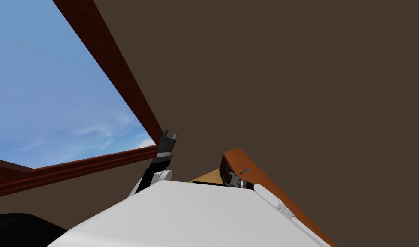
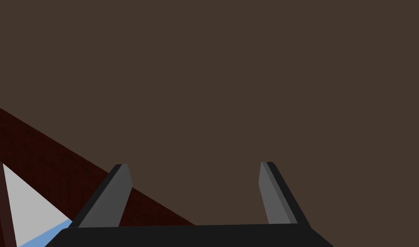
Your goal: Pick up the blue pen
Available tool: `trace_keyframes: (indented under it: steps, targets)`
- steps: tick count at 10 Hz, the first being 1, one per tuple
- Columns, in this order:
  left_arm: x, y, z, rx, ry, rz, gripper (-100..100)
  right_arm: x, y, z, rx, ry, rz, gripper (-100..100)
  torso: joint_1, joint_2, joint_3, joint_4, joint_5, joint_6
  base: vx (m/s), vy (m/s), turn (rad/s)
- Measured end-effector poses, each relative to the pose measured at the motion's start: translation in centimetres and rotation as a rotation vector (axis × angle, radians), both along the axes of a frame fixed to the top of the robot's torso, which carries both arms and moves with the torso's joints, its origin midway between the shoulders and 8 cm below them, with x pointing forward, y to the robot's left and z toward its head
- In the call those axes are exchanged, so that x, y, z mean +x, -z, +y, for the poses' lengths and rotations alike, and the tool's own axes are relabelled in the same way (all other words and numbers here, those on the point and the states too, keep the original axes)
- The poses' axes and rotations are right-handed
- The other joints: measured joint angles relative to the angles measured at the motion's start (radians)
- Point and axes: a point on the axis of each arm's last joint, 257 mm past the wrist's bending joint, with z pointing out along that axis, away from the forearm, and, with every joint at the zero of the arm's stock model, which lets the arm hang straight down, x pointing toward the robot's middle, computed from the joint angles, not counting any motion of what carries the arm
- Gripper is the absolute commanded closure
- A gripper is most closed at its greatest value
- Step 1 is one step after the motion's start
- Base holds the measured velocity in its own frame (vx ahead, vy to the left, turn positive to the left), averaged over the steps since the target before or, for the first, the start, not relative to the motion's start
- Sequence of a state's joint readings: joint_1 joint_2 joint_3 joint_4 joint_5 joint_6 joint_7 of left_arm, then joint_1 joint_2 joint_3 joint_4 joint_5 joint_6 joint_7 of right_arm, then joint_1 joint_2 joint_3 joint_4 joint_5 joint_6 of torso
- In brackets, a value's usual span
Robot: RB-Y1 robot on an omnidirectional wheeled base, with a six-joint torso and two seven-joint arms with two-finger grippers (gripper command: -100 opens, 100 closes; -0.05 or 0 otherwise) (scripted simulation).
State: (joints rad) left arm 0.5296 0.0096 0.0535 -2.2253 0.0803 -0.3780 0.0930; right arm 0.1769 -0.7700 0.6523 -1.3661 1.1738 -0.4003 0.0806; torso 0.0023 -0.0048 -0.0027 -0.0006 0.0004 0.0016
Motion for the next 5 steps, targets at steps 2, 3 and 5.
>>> trace_keyframes:
  steps: [2,3,5]
  targets:
    - [0.0,0.0,0.0,0.0,0.0,0.0,0,-1.3,2.0,-2.4,-0.089,-0.059,0.018,-100,0.0,0.0,0.0,0.0,0.0,0.0,0.03,-0.019,0.154]
    - [0.0,0.0,0.0,0.0,0.0,0.0,0,-2.3,2.6,-3.8,-0.141,-0.096,0.03,-100,0.0,0.0,0.0,0.0,0.0,0.0,0.029,-0.024,0.135]
    - [0.0,0.0,0.0,0.0,0.0,0.0,0,-3.1,3.2,-5.1,-0.191,-0.129,0.035,-100,0.001,0.001,0.001,0.0,0.0,0.0,0.014,-0.01,0.117]
